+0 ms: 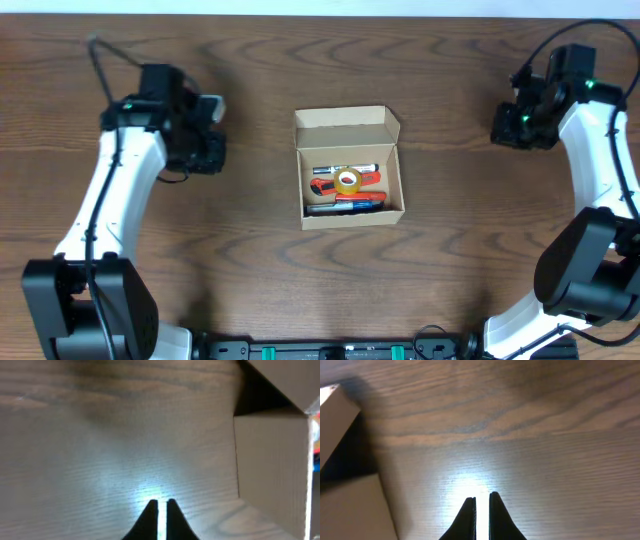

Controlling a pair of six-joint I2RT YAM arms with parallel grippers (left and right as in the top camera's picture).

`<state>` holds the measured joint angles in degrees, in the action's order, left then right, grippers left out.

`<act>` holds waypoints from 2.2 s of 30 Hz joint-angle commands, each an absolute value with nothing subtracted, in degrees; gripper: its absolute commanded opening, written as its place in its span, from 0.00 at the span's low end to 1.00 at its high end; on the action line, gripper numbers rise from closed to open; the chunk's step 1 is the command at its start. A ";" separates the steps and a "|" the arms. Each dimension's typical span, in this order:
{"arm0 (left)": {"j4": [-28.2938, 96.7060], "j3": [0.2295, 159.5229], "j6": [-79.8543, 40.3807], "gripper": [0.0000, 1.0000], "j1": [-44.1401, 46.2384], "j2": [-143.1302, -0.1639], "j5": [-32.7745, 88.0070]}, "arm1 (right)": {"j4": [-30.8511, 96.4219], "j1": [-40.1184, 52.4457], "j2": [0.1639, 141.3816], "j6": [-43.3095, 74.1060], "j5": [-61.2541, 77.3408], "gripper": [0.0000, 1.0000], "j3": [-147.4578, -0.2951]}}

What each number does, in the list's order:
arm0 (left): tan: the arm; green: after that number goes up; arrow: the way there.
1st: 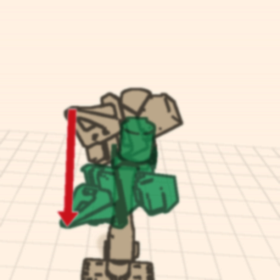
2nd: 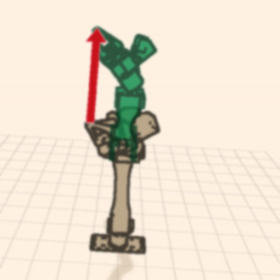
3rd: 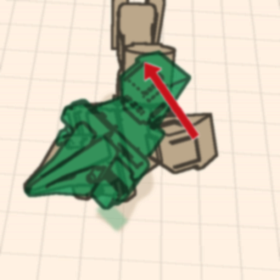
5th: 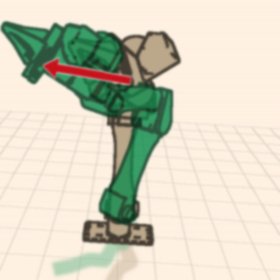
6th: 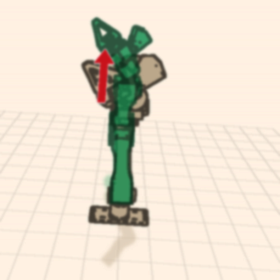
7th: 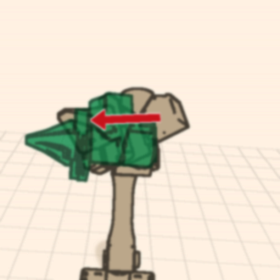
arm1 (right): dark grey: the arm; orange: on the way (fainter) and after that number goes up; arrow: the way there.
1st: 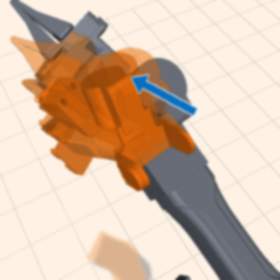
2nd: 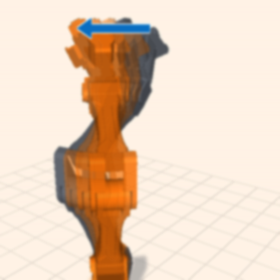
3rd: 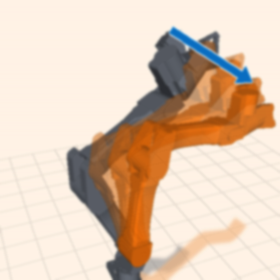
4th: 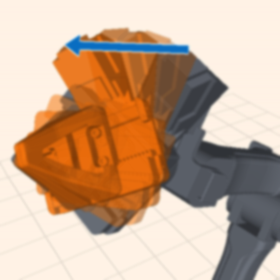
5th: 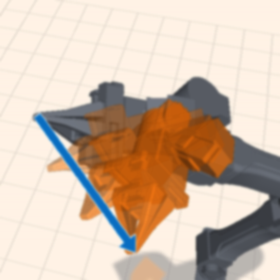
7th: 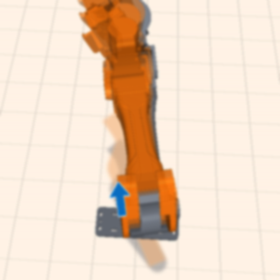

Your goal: Pack container

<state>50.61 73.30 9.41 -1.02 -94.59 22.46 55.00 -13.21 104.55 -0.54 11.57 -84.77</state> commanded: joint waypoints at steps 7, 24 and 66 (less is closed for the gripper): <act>39.09 66.48 4.64 0.06 -10.94 -94.65 45.10 | 47.48 -10.90 104.18 12.40 15.22 0.01 -77.45; 29.80 66.48 0.51 0.06 -10.02 -110.61 59.37 | 37.32 -4.99 109.34 20.69 27.46 0.01 -74.65; 7.66 66.50 -16.71 0.06 0.43 -124.51 63.13 | 21.76 2.72 122.87 29.80 38.74 0.01 -74.65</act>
<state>8.25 66.57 -16.45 0.03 -124.40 61.65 22.13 2.35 120.22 27.83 36.42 -74.96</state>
